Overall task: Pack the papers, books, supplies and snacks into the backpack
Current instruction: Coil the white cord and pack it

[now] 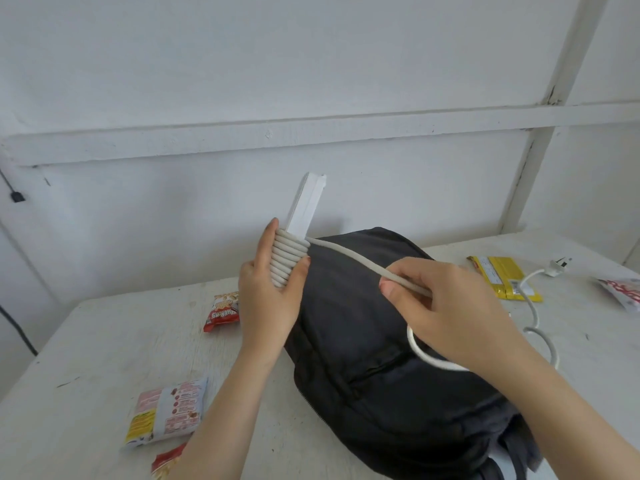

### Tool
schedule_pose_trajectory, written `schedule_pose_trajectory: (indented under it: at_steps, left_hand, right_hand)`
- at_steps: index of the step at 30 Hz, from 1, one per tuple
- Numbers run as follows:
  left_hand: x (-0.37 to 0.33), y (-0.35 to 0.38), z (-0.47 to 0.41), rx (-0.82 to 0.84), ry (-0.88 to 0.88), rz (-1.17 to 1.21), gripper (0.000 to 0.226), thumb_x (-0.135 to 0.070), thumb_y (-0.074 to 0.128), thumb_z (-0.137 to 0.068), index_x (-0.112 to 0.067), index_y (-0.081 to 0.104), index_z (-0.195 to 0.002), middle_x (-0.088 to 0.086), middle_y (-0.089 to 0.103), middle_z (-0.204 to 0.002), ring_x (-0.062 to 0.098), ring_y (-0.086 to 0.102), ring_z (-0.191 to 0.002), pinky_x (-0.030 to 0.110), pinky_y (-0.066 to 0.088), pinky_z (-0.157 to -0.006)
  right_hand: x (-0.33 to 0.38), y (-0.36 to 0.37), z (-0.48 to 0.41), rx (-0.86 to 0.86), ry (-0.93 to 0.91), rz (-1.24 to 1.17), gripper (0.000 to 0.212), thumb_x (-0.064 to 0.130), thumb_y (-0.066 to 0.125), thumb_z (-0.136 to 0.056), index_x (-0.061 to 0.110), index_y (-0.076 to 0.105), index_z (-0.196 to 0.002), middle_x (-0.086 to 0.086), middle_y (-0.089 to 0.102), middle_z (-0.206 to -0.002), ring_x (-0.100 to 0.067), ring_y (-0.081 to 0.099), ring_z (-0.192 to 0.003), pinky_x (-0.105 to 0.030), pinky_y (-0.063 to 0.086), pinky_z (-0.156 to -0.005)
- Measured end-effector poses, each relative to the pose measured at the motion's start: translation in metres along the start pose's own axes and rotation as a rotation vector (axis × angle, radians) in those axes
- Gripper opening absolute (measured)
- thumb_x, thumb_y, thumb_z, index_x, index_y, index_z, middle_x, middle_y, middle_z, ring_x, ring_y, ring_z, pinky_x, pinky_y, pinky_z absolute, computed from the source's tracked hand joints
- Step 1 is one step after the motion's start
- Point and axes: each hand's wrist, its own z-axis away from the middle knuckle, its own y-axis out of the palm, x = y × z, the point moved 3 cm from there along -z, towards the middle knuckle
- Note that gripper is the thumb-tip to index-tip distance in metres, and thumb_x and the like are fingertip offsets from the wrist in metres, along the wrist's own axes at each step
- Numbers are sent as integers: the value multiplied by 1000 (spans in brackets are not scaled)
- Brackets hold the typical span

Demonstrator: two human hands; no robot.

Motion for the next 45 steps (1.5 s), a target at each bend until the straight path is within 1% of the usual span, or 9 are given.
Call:
schedule_pose_trajectory:
  at_steps: [5,9,17,21,26,32,35,38,45]
  left_hand:
    - [16,0,-2,61,-59,-96,67,-51,55,-85,-47,20,-141,1,55,-107,12,56,-86,26,54,-67]
    - [12,6,0,166,-30,-238,83,-57,50,-83,-56,-12,-137,5,54,-103,16,56,-86,37,56,-73]
    - [-30,4,12,329,216,-254,123,-51,67,-75,-51,-49,-114,2,46,-120,7,46,-100,28,46,-82]
    - [-47,-3,38,451,306,-43,118,-57,68,-70,-61,-41,-113,-3,43,-120,11,50,-105,34,53,-86]
    - [-58,-11,70,381,313,275,110,-43,67,-74,-60,-26,-129,-13,44,-122,13,53,-110,27,49,-90]
    - [-63,-14,68,128,144,514,100,-34,63,-77,-55,-13,-138,5,55,-112,15,61,-92,14,47,-76]
    - [-59,-11,67,71,61,498,94,-42,61,-75,-59,-9,-136,-9,56,-109,8,61,-94,10,47,-73]
    - [-52,-2,66,91,19,478,91,-44,62,-74,-52,0,-141,-23,55,-101,8,62,-91,15,50,-70]
    - [-53,16,57,186,21,306,83,-47,63,-78,-60,3,-135,-40,44,-107,-5,54,-100,12,51,-72]
  right_hand:
    - [14,-13,3,139,-181,312,8,37,44,-90,37,53,-88,11,52,-61,-9,46,-56,-14,28,-44]
    - [32,-21,-10,178,-358,408,28,37,32,-89,30,57,-77,9,54,-64,-9,46,-53,-19,28,-44]
    - [70,-63,-60,91,-558,398,28,39,44,-86,33,71,-84,10,55,-68,-6,49,-56,-16,29,-49]
    - [61,-74,-94,306,-429,72,16,21,63,-87,30,75,-93,30,56,-61,18,52,-65,-3,34,-60]
    - [23,-51,-106,575,-204,-321,19,9,67,-83,15,73,-101,21,69,-72,11,61,-76,-7,40,-78]
    - [-20,-2,-74,476,-39,-787,33,29,65,-73,9,73,-97,1,52,-64,-6,38,-50,-21,32,-51]
    - [-22,19,-57,540,-36,-943,38,36,52,-72,25,72,-102,-6,41,-74,-11,29,-56,-21,27,-52]
    - [-22,29,-42,398,-5,-927,56,60,54,-78,22,66,-118,-13,36,-72,-13,26,-56,-24,22,-51]
    - [-24,41,-29,185,240,-914,41,53,58,-82,18,71,-101,10,51,-52,-4,33,-46,-15,29,-45]
